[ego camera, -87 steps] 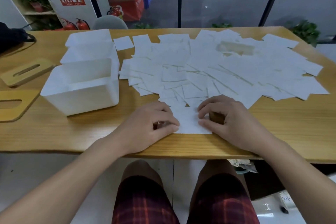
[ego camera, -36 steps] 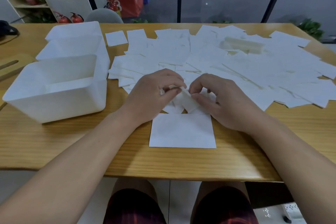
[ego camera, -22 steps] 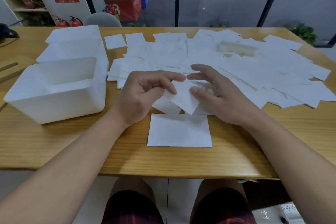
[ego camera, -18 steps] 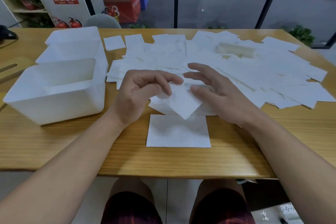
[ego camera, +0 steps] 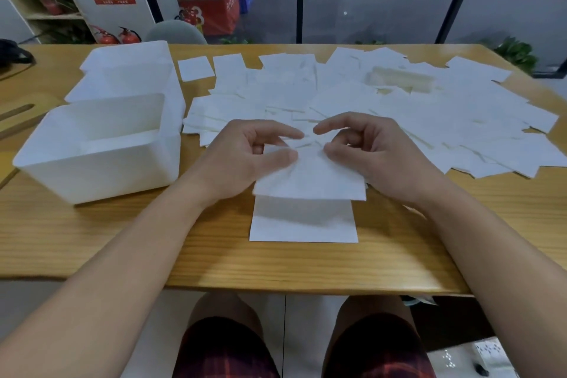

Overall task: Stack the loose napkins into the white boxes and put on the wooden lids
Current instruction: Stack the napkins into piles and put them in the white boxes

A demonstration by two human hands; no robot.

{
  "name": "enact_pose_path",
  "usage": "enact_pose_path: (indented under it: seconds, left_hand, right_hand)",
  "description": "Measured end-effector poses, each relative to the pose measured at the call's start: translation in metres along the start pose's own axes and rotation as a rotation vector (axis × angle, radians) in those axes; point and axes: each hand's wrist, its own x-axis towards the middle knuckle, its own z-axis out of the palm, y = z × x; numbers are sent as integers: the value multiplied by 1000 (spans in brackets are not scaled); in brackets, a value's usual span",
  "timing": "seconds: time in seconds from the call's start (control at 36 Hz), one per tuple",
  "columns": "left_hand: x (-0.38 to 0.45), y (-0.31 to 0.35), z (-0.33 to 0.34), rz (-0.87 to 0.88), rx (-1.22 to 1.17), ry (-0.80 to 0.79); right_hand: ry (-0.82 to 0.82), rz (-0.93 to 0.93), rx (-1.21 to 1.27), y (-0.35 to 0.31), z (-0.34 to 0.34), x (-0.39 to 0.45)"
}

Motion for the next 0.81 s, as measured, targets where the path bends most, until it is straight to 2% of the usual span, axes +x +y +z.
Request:
enact_pose_path:
  seconds: [0.11, 0.28, 0.42, 0.64, 0.75, 0.81]
  left_hand:
    - [-7, 0, -9, -61, -59, -36]
    - [-15, -5, -17, -121, 58, -134]
    - [-15, -10, -19, -60, 190, -123]
    - [-13, -14, -17, -16, 316, -179]
    - [-14, -16, -17, 15, 349, -175]
    - [-13, -18, -17, 47, 376, -122]
  right_hand:
    - [-1, 57, -73, 0, -5, -2]
    - [-121, 77, -168, -4, -3, -5]
    - [-206, 29, -244, -4, -3, -9]
    - [-243, -2, -408, 1, 3, -9]
    - [-229, -55, -485, 5, 3, -9]
    - [-191, -98, -502, 5, 2, -9]
